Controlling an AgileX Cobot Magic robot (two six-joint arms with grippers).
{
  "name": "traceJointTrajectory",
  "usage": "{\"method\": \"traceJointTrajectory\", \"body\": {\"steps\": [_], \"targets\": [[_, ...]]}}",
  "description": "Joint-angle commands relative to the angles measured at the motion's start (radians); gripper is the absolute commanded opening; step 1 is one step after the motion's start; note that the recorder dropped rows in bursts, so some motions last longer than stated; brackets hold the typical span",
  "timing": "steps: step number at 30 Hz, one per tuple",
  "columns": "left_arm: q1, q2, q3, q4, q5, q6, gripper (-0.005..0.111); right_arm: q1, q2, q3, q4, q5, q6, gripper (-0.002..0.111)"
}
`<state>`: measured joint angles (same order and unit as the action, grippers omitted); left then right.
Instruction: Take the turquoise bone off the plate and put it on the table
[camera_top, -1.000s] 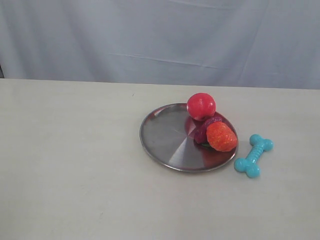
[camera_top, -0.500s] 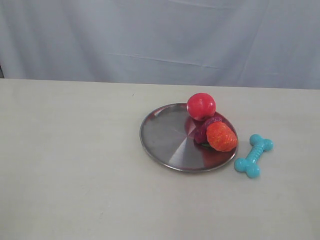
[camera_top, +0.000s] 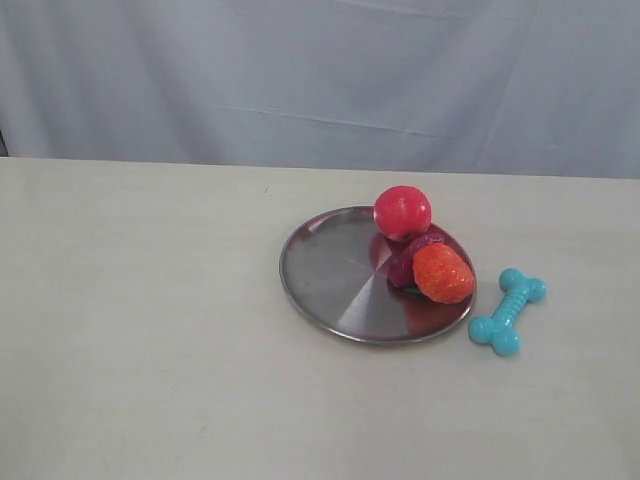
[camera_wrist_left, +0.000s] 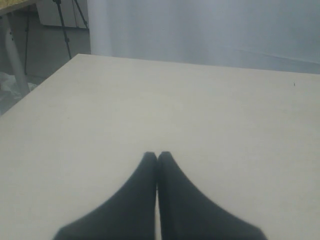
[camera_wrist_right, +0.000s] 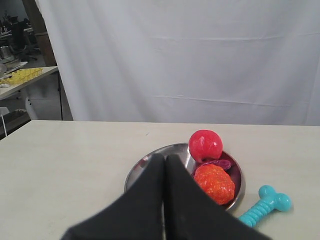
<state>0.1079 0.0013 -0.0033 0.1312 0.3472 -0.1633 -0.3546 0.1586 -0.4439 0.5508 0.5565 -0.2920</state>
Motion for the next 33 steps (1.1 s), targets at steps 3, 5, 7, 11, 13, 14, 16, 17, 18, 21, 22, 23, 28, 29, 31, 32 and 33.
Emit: {"method": "traceJointTrajectory", "body": {"steps": [3, 5, 7, 11, 13, 14, 16, 17, 18, 21, 22, 23, 28, 29, 31, 32, 33], "targets": [[-0.007, -0.001, 0.003, 0.000, -0.001, -0.002, 0.000, -0.001, -0.005, 0.004, 0.002, 0.002, 0.001, 0.000], [-0.007, -0.001, 0.003, 0.000, -0.001, -0.002, 0.000, -0.001, -0.005, 0.004, 0.000, 0.002, 0.001, 0.000], [-0.007, -0.001, 0.003, 0.000, -0.001, -0.002, 0.000, -0.001, -0.005, 0.004, -0.019, -0.002, -0.009, 0.000], [-0.007, -0.001, 0.003, 0.000, -0.001, -0.002, 0.000, -0.001, -0.005, 0.004, -0.069, -0.002, -0.012, 0.000], [-0.007, -0.001, 0.003, 0.000, -0.001, -0.002, 0.000, -0.001, -0.005, 0.004, -0.079, -0.002, -0.012, 0.000], [-0.007, -0.001, 0.003, 0.000, -0.001, -0.002, 0.000, -0.001, -0.005, 0.004, -0.079, -0.002, -0.012, 0.000], [-0.007, -0.001, 0.003, 0.000, -0.001, -0.002, 0.000, -0.001, -0.005, 0.004, -0.079, -0.007, -0.012, 0.000], [-0.007, -0.001, 0.003, 0.000, -0.001, -0.002, 0.000, -0.001, -0.005, 0.004, -0.079, -0.007, -0.012, 0.000], [-0.007, -0.001, 0.003, 0.000, -0.001, -0.002, 0.000, -0.001, -0.005, 0.004, -0.079, -0.012, -0.012, 0.000], [-0.007, -0.001, 0.003, 0.000, -0.001, -0.002, 0.000, -0.003, -0.005, 0.004, -0.083, -0.050, -0.012, 0.000], [-0.007, -0.001, 0.003, 0.000, -0.001, -0.002, 0.000, -0.005, -0.005, 0.004, -0.089, -0.071, -0.012, 0.000], [-0.007, -0.001, 0.003, 0.000, -0.001, -0.002, 0.000, -0.010, -0.005, 0.006, -0.093, -0.096, -0.012, 0.000], [-0.007, -0.001, 0.003, 0.000, -0.001, -0.002, 0.000, -0.075, -0.109, 0.145, -0.115, -0.290, -0.012, 0.000], [-0.007, -0.001, 0.003, 0.000, -0.001, -0.002, 0.000, -0.079, -0.137, 0.198, -0.115, -0.330, -0.012, 0.000], [-0.007, -0.001, 0.003, 0.000, -0.001, -0.002, 0.000, -0.079, -0.159, 0.291, -0.107, -0.404, -0.006, 0.000], [-0.007, -0.001, 0.003, 0.000, -0.001, -0.002, 0.000, -0.079, -0.159, 0.319, -0.107, -0.420, 0.001, 0.000], [-0.007, -0.001, 0.003, 0.000, -0.001, -0.002, 0.000, -0.079, -0.159, 0.341, -0.107, -0.432, 0.014, 0.000]]}}
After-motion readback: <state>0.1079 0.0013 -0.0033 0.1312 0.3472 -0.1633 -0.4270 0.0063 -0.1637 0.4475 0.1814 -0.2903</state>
